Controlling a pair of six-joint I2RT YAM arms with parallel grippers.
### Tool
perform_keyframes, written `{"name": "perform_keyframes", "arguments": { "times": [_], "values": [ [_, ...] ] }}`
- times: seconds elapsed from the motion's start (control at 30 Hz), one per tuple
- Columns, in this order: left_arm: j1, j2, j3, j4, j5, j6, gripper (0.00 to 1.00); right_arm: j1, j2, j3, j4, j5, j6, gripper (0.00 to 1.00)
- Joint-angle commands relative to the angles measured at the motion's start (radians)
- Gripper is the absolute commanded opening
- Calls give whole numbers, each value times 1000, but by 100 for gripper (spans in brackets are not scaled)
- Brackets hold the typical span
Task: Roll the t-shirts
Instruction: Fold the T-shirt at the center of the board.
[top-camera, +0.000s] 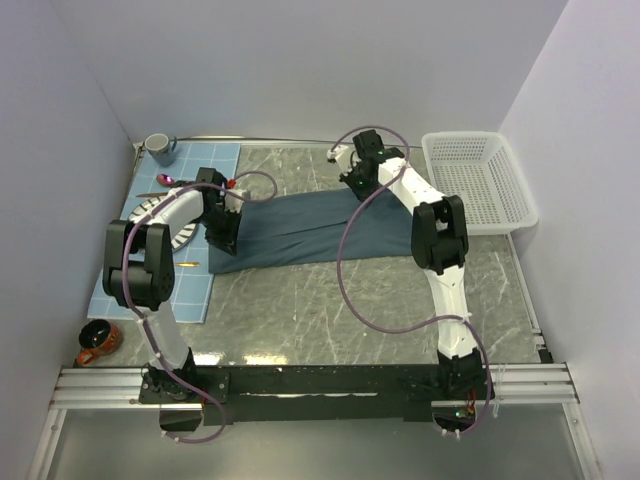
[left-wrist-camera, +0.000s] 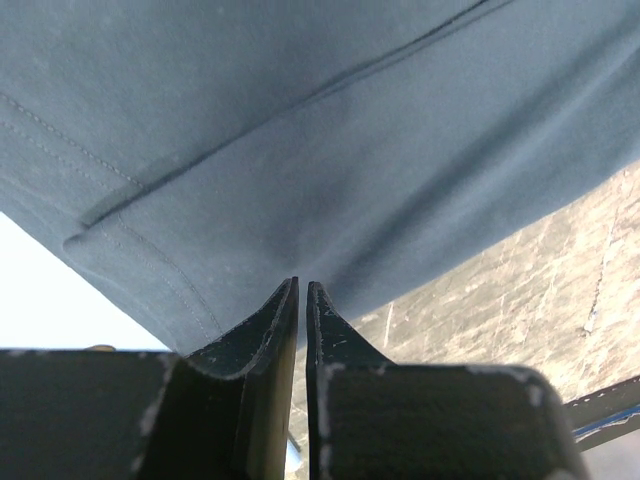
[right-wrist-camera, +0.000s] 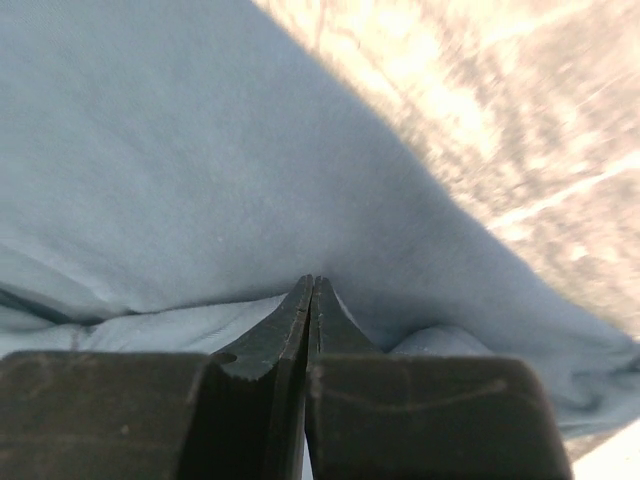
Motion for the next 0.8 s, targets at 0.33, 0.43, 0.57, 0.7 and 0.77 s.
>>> {"name": "perform_keyframes", "arguments": {
  "times": [0.33,0.43,0.57,0.7,0.77],
  "values": [
    [-7,10,41,-4,-1,12,14,79,-87,19,170,-22,-6,0],
    [-7,11,42,-5,-1,12,14,85,-77,18,191,-22,-15,0],
    [-8,16,49,-8,-4,15,15,84,-65,19,219,19,3,22],
    [-8,1,65,-17,-16,21,20,75,-73,28,231,53,64,47],
    [-7,-32,73,-24,-14,54,26,55,-100,45,198,42,122,49]
  ]
}}
